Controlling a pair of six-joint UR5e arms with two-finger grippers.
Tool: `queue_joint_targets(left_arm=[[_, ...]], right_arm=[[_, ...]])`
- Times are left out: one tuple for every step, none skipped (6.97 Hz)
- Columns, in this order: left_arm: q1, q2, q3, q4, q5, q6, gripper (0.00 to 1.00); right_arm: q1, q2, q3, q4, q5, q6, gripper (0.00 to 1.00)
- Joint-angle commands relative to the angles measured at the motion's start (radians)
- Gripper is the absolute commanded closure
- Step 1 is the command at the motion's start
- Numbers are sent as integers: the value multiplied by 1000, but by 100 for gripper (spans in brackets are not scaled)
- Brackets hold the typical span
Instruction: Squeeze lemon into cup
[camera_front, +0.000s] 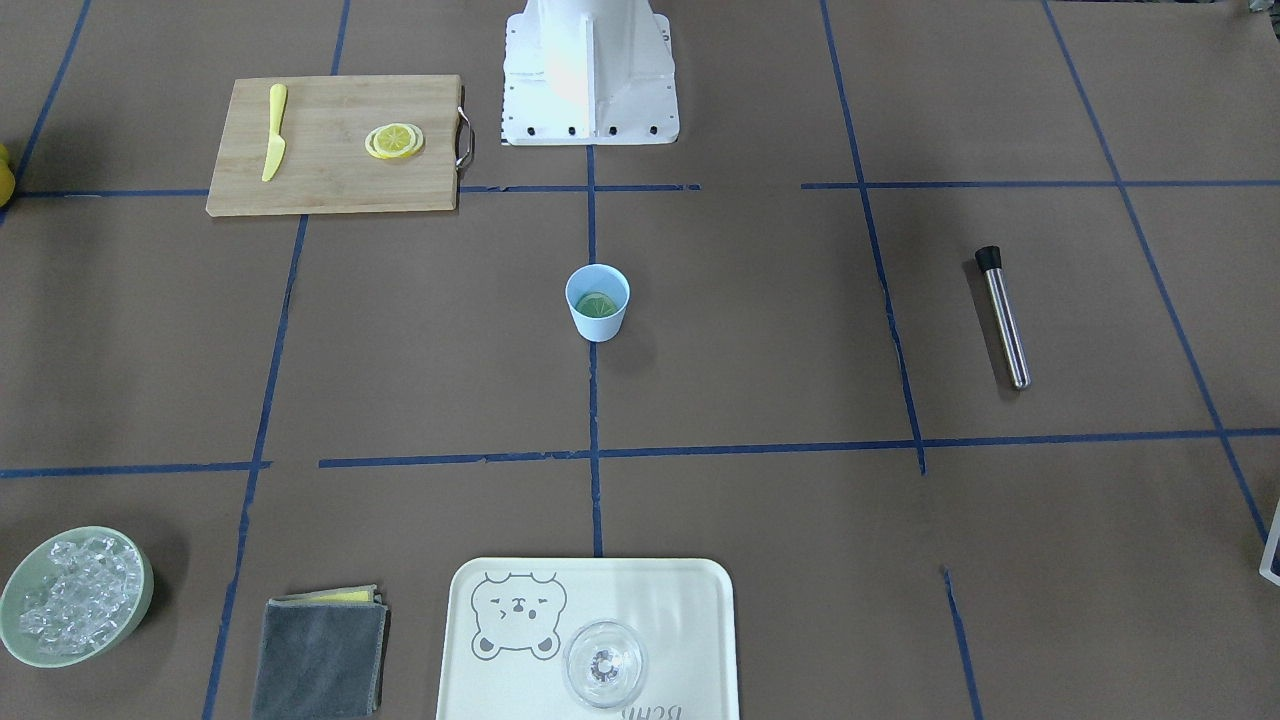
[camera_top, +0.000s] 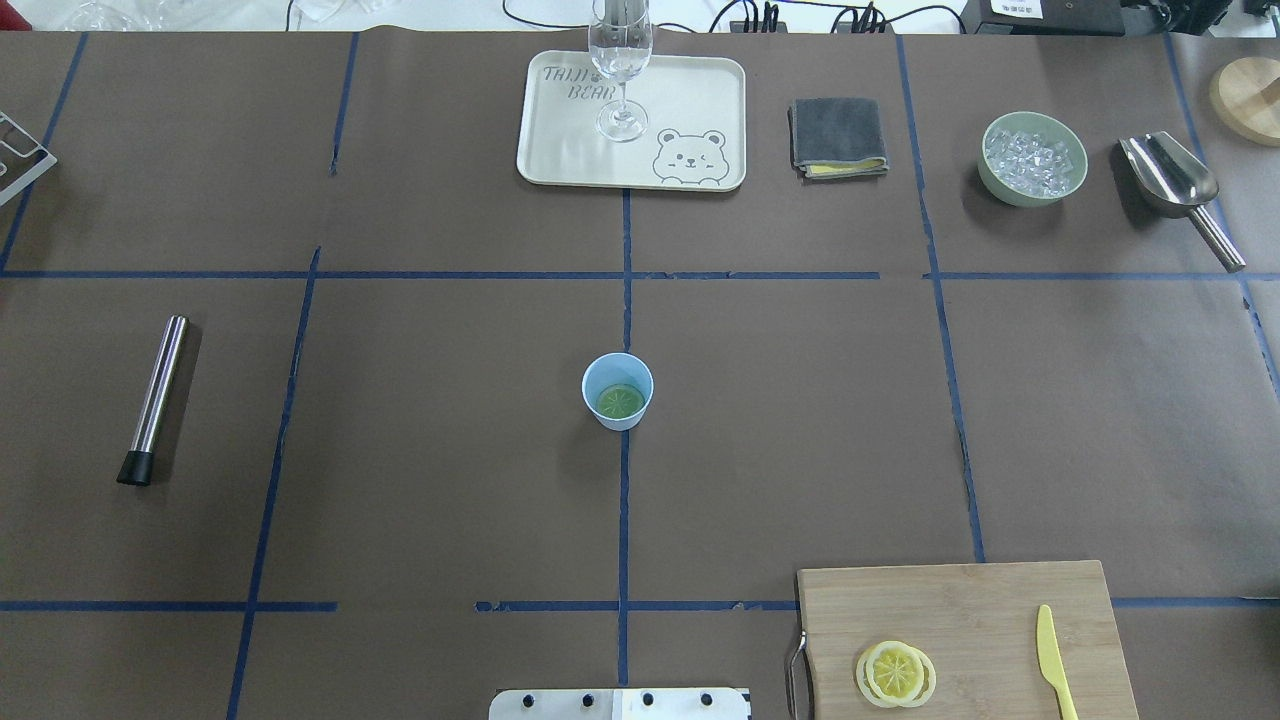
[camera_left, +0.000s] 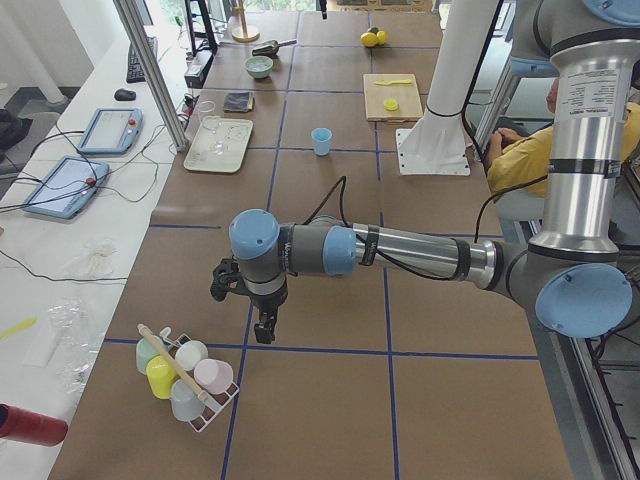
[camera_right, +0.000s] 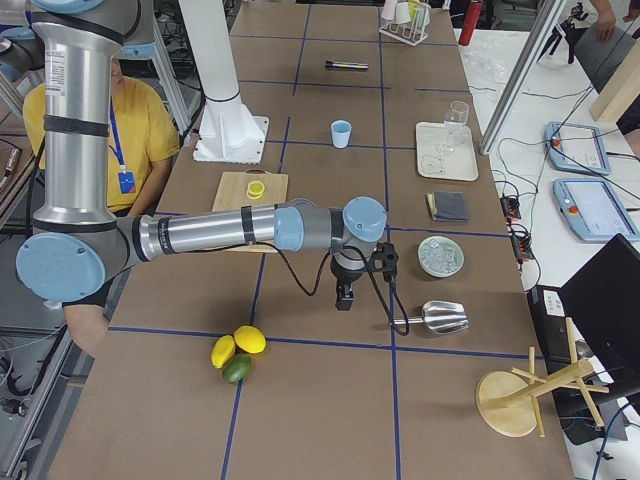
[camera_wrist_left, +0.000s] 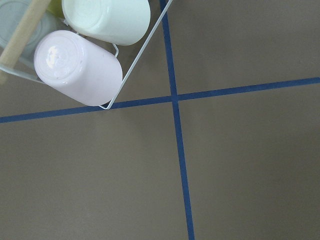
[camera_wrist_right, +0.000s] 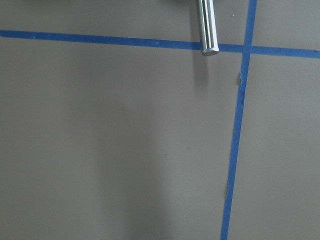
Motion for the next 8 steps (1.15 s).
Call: queue_joint_targets(left_arm=[[0,0,-2,-1,-2,-8,0],[0,0,-5,-1,-2,-9,0],[-2,0,-11,-1,0,-7,0],[-2,0,-10,-3,0,-4,0],[-2,-1,-8,-1,0,-4,0],[-2,2,-4,-1,1,-4,0],[-3,3,1,-1,1,-2,0],[-2,22,-7,-1,1,-1,0]], right_arm=[[-1,0,0,0,0,3,0],[0,0,0,0,0,5,0],[0,0,0,0,0,5,0],[0,0,0,0,0,5,0],[0,-8,0,0,1,3,0],[0,-2,7,0,3,5,0],[-1,0,1,0,3,3,0],[-1,1,6,0,3,5,0]])
